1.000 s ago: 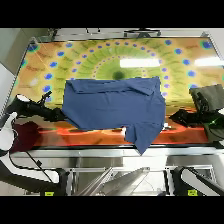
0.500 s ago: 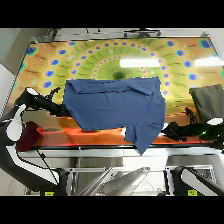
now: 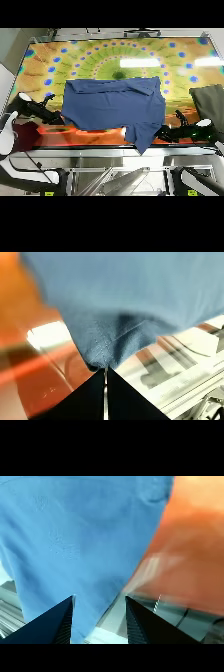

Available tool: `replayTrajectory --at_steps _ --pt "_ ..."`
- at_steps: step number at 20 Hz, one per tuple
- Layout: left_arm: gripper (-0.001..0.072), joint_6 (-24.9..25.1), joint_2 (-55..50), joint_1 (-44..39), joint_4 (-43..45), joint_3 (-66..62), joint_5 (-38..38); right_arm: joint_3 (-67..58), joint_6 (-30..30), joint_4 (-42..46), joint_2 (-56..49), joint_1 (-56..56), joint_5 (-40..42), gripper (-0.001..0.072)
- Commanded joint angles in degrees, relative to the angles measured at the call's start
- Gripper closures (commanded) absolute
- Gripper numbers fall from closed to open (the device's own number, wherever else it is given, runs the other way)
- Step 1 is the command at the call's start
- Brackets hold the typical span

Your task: Fold the shirts.

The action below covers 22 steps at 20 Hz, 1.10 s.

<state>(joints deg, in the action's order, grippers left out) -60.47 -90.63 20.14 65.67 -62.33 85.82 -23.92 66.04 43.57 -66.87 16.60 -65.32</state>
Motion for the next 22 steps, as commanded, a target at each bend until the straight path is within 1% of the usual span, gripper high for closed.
replayTrajectory --at_steps 1,4,5,6,7,8,9,11,12,14,15,17,18,21,22 --pt "0.0693 -0.39 5.57 3.74 0.52 4.92 -1.55 0.11 0.02 -0.31 -0.44 -1.03 2.12 0.0334" --pt "0.0692 0.63 6.21 4.15 0.66 6.86 -2.62 0.11 0.02 -0.31 -1.01 -1.05 2.03 0.0334" --pt "0.0660 0.59 6.16 4.15 0.83 6.93 -2.16 0.11 0.02 -0.31 -0.98 -1.05 1.86 0.0334" --pt "0.0411 0.13 6.16 4.17 0.94 6.49 -1.31 0.11 0.02 -0.31 -1.01 -1.05 1.44 0.0334" --pt "0.0265 -0.85 6.16 4.31 1.81 5.44 -0.46 0.11 0.02 -0.31 -1.01 -1.05 1.14 0.0334" --pt "0.0067 -2.54 6.16 4.33 2.89 3.85 -0.07 0.11 0.00 -0.31 -0.98 -1.05 0.92 0.0334" --pt "-0.0008 -3.58 6.16 4.42 3.78 1.99 -0.42 0.11 -0.04 -0.26 -0.98 -1.05 0.83 0.0334" --pt "-0.0005 -3.69 6.16 4.42 3.63 0.04 -2.60 0.11 -0.04 -0.28 -1.01 -1.05 0.90 0.0334" --pt "0.0009 -3.67 6.01 4.42 3.58 0.22 -4.24 0.11 -0.04 -0.26 -0.98 -1.05 0.90 0.0334" --pt "0.0012 -3.08 4.98 4.39 3.13 1.95 -7.67 0.11 -0.04 -0.28 -1.01 -1.05 0.83 0.0334" --pt "0.0012 -1.53 3.63 4.42 1.95 2.51 -7.74 0.11 0.00 -0.31 -0.98 -1.05 0.81 0.0334" --pt "0.0012 2.54 0.59 4.39 -3.15 3.15 -7.08 0.11 0.11 -0.31 -0.98 -1.05 0.17 0.0334" --pt "0.0014 3.63 -0.90 4.39 -5.35 3.08 -7.37 0.11 0.24 -0.28 -0.98 -1.03 -0.59 0.0334" --pt "0.0014 4.09 -4.39 4.39 -5.33 3.08 -7.82 0.55 1.68 -0.31 -0.87 -0.98 -1.55 0.0334" --pt "0.0114 4.13 -5.20 4.39 -5.51 3.08 -7.80 1.05 2.19 -0.87 -0.90 -1.03 -1.14 0.0333"
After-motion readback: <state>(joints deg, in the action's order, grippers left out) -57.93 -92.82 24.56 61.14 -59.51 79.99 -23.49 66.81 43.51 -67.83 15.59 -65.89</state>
